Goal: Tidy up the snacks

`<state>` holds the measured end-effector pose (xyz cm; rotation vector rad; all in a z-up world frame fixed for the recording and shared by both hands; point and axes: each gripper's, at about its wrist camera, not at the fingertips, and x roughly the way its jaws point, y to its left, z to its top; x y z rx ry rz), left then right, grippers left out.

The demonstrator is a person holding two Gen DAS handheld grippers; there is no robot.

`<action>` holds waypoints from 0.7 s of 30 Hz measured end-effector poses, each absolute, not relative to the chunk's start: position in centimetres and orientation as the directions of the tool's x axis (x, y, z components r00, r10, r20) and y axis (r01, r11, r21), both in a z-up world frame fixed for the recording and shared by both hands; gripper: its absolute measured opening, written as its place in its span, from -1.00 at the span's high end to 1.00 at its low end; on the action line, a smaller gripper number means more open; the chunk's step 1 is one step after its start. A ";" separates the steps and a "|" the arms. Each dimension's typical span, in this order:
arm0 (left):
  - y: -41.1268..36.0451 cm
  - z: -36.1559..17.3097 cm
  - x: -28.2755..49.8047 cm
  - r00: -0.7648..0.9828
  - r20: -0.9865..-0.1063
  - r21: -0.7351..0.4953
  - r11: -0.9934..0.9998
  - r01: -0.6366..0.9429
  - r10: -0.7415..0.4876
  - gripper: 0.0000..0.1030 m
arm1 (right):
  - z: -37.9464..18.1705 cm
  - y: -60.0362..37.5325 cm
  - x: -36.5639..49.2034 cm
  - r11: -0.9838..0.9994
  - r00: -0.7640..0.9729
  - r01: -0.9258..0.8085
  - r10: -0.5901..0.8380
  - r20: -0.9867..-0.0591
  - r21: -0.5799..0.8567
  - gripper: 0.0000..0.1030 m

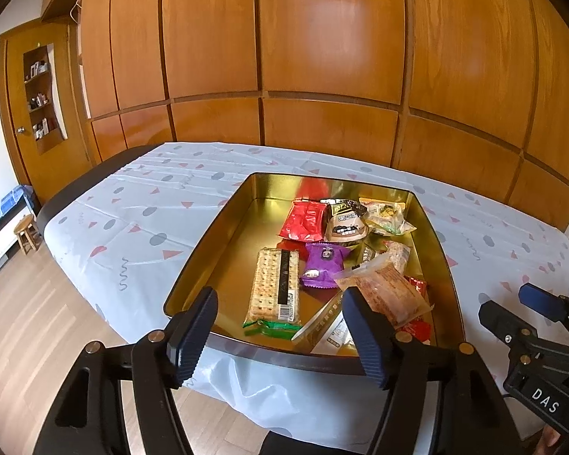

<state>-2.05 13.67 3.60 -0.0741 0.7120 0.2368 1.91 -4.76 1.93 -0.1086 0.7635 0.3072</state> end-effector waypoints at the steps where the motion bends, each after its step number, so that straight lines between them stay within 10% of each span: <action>1: 13.7 3.6 -2.1 0.734 -0.653 0.011 0.971 -0.237 0.186 -0.34 | 1.9 -4.7 1.9 0.950 0.680 -0.313 0.234 -0.695 0.013 -0.23; 21: 13.5 3.3 -1.9 0.732 -0.650 0.025 0.968 -0.252 0.207 -0.34 | 1.6 -4.2 1.8 0.948 0.678 -0.318 0.238 -0.696 0.013 -0.27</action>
